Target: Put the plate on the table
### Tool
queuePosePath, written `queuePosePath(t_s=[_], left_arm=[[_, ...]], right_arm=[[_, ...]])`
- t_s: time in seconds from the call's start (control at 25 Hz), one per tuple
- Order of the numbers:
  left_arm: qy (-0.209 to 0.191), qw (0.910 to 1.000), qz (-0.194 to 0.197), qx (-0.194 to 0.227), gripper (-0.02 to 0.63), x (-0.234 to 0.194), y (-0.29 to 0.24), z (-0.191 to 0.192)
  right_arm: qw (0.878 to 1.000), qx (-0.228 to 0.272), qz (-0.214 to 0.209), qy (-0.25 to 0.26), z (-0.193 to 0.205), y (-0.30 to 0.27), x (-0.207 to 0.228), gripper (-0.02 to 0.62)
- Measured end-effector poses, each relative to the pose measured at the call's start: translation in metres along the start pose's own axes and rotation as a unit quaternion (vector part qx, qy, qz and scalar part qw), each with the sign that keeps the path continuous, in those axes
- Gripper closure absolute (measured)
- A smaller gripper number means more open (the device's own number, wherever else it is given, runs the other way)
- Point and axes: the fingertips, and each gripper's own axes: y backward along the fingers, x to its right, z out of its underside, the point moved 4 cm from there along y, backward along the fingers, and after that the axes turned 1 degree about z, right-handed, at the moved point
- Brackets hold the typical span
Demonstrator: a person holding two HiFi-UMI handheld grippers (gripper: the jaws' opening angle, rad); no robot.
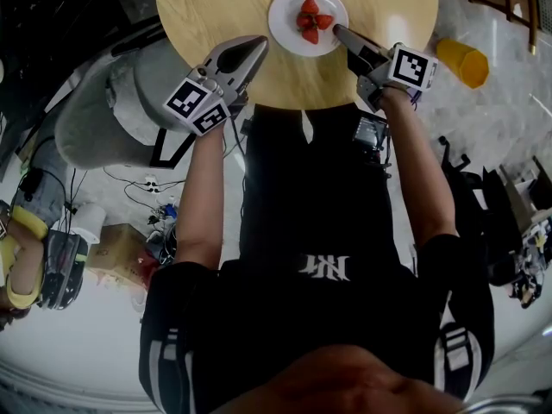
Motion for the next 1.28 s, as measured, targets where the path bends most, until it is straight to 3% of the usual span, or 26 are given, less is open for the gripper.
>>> queuePosePath(t_s=[0.36,0.48,0.72,1.28], left_arm=[[0.002,1.0,0.003,-0.007,0.598,0.002,-0.003,0.006],[0.002,0.9999,0.006,-0.008,0.599,0.003,-0.004,0.007],[-0.002,0.9998,0.01,-0.015,0.598,0.003,-0.005,0.008],[0.0,0.9997,0.018,-0.019,0.598,0.004,-0.004,0.015]], right_arm=[[1.0,0.004,0.02,0.008,0.0,0.0,0.003,0.583],[0.996,-0.006,0.072,0.048,-0.001,0.003,0.009,0.574],[0.988,-0.016,0.107,0.113,-0.006,-0.003,0.007,0.548],[0.949,-0.037,0.21,0.234,-0.004,-0.009,0.008,0.502]])
